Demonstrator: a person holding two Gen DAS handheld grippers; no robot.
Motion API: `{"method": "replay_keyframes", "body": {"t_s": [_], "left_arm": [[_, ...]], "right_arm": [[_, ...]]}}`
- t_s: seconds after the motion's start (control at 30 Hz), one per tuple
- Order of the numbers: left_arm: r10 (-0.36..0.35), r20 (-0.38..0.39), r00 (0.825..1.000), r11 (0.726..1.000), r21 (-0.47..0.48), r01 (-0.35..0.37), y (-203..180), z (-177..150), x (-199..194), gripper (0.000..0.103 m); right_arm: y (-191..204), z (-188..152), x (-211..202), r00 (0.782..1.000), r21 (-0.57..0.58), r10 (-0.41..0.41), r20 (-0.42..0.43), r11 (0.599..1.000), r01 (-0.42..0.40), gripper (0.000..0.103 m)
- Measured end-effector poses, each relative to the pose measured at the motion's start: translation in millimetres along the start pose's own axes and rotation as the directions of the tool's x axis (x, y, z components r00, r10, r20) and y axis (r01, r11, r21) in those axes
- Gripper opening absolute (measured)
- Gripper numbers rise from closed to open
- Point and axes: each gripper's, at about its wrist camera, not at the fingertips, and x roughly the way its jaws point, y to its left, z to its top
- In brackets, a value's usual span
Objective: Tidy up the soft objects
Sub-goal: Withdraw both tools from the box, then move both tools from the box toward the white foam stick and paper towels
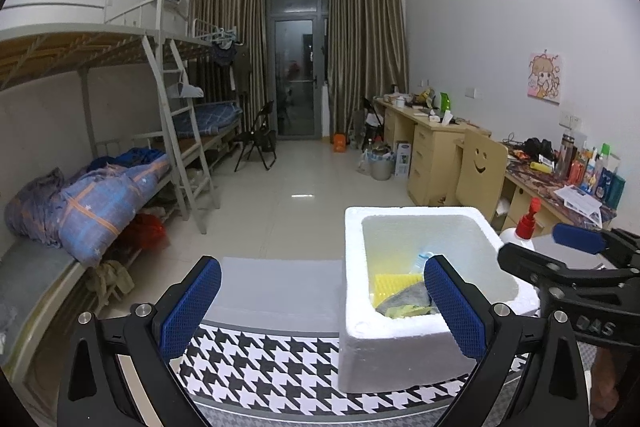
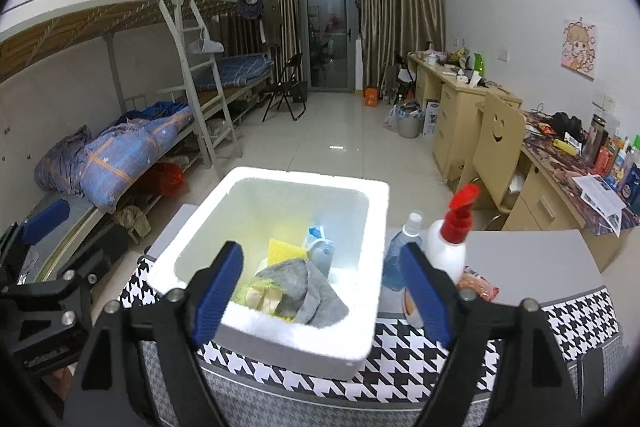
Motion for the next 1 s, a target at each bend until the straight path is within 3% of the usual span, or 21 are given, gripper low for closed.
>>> {"method": "replay_keyframes", "body": {"t_s": [0.07,1.0], "left_arm": [[-0.008,0.000,1.000,1.000,0.004,0.008,0,1,-5,0.102],[-0.093,0.084,0.992,0.995,0.053,0.089,-31,-14,-92,0.102]], "right_arm": [[3,-1,-8,1.000,-0.019,0.001,0.013,1.000,-0.001,0.092],[-17,-40,-105,0.989,-0.051,-0.068,0.128,0.996,0.075,0.093]]}}
